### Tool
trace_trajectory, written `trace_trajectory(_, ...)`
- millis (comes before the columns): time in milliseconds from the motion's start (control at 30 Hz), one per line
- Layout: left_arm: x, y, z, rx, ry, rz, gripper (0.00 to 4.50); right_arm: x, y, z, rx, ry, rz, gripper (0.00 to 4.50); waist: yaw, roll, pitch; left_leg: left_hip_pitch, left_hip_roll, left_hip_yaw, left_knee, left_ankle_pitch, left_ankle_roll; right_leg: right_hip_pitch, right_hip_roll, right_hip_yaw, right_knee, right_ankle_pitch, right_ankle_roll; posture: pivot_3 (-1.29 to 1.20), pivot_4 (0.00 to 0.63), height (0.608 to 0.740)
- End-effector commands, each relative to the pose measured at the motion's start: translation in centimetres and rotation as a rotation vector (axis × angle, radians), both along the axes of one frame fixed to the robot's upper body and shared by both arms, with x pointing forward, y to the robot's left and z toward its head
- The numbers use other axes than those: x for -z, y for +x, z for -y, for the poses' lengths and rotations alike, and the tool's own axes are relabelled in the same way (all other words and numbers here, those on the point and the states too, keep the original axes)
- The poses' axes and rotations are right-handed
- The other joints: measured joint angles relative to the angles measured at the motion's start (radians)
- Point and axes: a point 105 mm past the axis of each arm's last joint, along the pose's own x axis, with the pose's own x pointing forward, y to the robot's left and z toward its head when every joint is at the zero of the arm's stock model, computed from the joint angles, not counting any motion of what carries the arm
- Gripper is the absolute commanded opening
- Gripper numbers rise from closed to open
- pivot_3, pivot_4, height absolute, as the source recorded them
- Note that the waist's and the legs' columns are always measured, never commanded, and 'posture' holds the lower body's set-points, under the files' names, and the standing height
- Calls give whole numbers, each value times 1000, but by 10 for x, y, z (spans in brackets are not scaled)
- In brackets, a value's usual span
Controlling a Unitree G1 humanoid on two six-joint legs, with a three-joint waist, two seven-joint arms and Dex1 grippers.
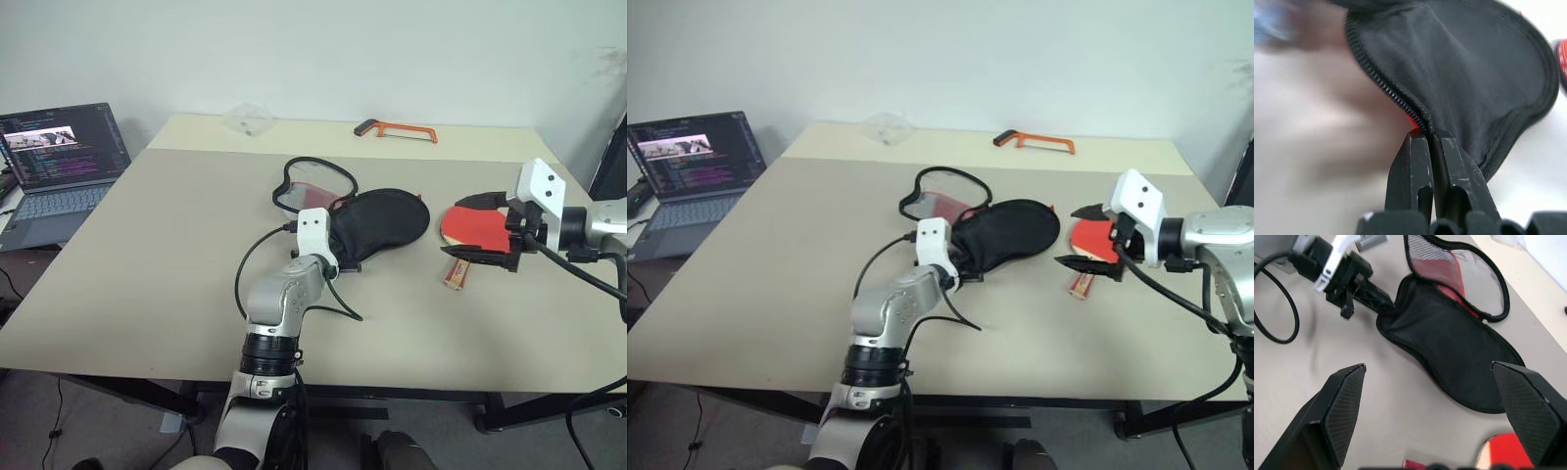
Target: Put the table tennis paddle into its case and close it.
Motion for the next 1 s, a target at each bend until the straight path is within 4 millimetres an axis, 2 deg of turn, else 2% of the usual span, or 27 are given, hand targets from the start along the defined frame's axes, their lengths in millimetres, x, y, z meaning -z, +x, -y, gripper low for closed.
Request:
trace_trajectory(33,-36,-18,68,201,-128,54,31,-17,-2,3,0,-16,68,4500,0,0,0,0,0,0,0,0,0,0,0,0,0,0,0,0,150,740)
trace_trajectory(133,-29,-24,73,273,-131,0,31,-19,0,3,-1,-16,74,4500,0,0,0,0,0,0,0,0,0,0,0,0,0,0,0,0,150,740)
trace_trajectory(167,-27,-25,72,285,-130,-20,264,-20,0,2,-2,-16,76,4500,0,0,0,0,0,0,0,0,0,0,0,0,0,0,0,0,150,740)
trace_trajectory(233,-26,-28,70,304,-130,-32,757,-20,1,2,-5,-15,77,4500,0,0,0,0,0,0,0,0,0,0,0,0,0,0,1,0,150,740)
trace_trajectory(300,-27,-30,66,328,-126,-27,1476,-20,1,1,-7,-14,77,4500,0,0,0,0,0,0,0,0,0,0,0,0,0,0,1,0,150,740)
trace_trajectory(433,-28,-30,32,332,-99,-28,2862,-19,2,2,-9,-12,75,4500,-1,0,0,0,0,0,0,0,0,0,0,0,0,0,1,0,150,740)
trace_trajectory(600,-41,-44,-24,443,-28,18,2862,-19,1,4,-6,-13,72,4500,-17,1,0,1,2,-1,-2,0,0,-1,1,0,1,-1,0,0,150,740)
trace_trajectory(733,-57,-59,-96,553,38,70,2862,-18,-2,7,1,-8,65,4500,-26,1,0,1,2,0,-3,0,-1,-1,1,0,1,0,-3,0,150,740)
trace_trajectory(833,-62,-37,-144,480,93,92,2862,-16,0,6,0,-3,60,4500,-19,1,1,1,2,1,-4,0,-1,-3,0,0,1,0,-5,0,150,740)
trace_trajectory(900,-68,-25,-159,448,109,107,2862,-16,1,6,1,-2,63,4500,-6,1,1,1,1,1,-3,0,-1,-3,0,-1,0,-1,-5,0,150,740)
trace_trajectory(1000,-85,-21,-159,515,51,152,2862,-18,3,4,-2,3,73,4500,3,0,1,-1,1,1,-2,0,0,-3,-1,-1,-1,-2,-2,0,150,740)
